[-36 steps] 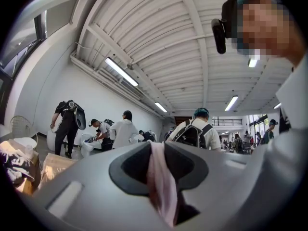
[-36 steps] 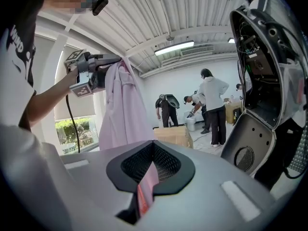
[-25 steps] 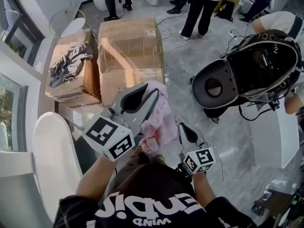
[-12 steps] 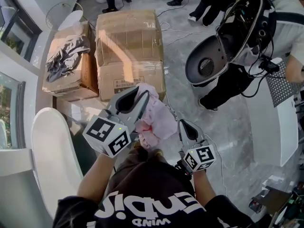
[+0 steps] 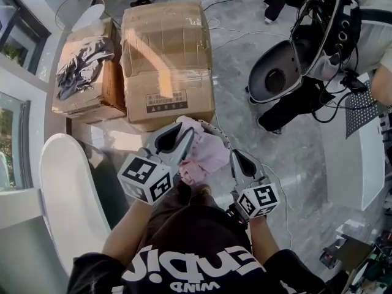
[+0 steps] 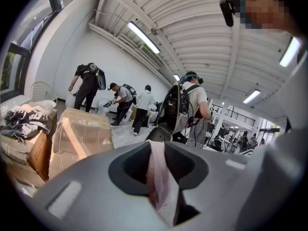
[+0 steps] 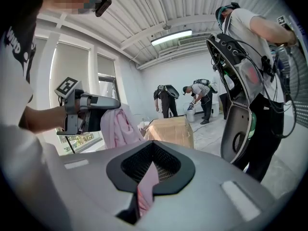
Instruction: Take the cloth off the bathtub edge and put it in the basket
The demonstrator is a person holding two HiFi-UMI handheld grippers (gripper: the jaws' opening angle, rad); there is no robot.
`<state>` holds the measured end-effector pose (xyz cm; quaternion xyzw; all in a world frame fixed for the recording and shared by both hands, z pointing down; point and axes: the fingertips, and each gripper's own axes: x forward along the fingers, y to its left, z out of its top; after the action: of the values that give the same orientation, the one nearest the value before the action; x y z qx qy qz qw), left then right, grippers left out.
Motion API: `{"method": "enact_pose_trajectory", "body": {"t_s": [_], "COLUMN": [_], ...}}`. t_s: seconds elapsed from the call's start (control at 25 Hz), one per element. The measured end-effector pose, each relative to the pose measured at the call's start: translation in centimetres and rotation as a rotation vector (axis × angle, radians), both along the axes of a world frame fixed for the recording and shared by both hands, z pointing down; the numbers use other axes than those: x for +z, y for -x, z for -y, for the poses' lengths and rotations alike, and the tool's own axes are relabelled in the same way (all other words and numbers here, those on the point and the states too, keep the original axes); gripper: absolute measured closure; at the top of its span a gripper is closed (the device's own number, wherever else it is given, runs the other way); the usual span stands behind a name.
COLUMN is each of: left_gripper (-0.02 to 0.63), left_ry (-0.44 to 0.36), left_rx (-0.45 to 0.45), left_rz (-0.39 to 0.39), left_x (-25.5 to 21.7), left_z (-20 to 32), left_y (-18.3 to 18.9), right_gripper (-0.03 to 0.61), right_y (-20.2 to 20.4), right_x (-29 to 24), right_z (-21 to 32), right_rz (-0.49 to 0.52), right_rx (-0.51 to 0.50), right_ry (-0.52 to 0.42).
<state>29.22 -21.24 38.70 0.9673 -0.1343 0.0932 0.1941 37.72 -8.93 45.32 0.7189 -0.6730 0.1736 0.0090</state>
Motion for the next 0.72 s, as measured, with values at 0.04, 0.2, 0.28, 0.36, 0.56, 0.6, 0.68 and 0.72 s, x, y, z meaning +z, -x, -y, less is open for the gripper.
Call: {"method": "enact_pose_trajectory", "body": {"t_s": [0.04, 0.2, 0.28, 0.36, 0.56, 0.6, 0.68, 0.72], "left_gripper": [0.529, 0.529, 0.529, 0.529, 0.529, 0.529, 0.528, 0.528], "left_ry": [0.010, 0.040, 0.057, 0.077, 0.118, 0.121, 0.129, 0.135], "left_rx": [0.001, 0.007, 0.012, 0.018, 0.027, 0.030, 0.036, 0.037], "left_rz": [0.006, 0.035, 0.052, 0.067, 0.107, 0.115, 0.130, 0.139], "left_x": [0.3, 1.8, 2.7, 3.6, 5.8, 6.3, 7.4, 7.9], "left_z": [0.1, 0.1, -0.1, -0.3, -0.3, -0.4, -0.6, -0.7], "left_y": [0.0, 0.5, 0.5, 0.3, -0.5, -0.6, -0.7, -0.7], "right_gripper": [0.572, 0.572, 0.572, 0.572, 0.572, 0.572, 0.572, 0.572], "right_y": [0.0, 0.2, 0.1, -0.1, -0.9, -1.0, -1.2, -1.3], "right_x": [-0.1, -0.3, -0.3, -0.3, 0.3, 0.6, 1.0, 1.1], "right_z": [0.2, 0.7, 0.8, 1.0, 1.6, 1.7, 1.7, 1.6], "right_rz": [0.001, 0.002, 0.007, 0.015, 0.031, 0.031, 0.032, 0.033], "right_rx": [0.001, 0.005, 0.006, 0.007, 0.007, 0.007, 0.010, 0.013], "right_ry": [0.004, 0.022, 0.032, 0.039, 0.071, 0.077, 0.086, 0.091]}}
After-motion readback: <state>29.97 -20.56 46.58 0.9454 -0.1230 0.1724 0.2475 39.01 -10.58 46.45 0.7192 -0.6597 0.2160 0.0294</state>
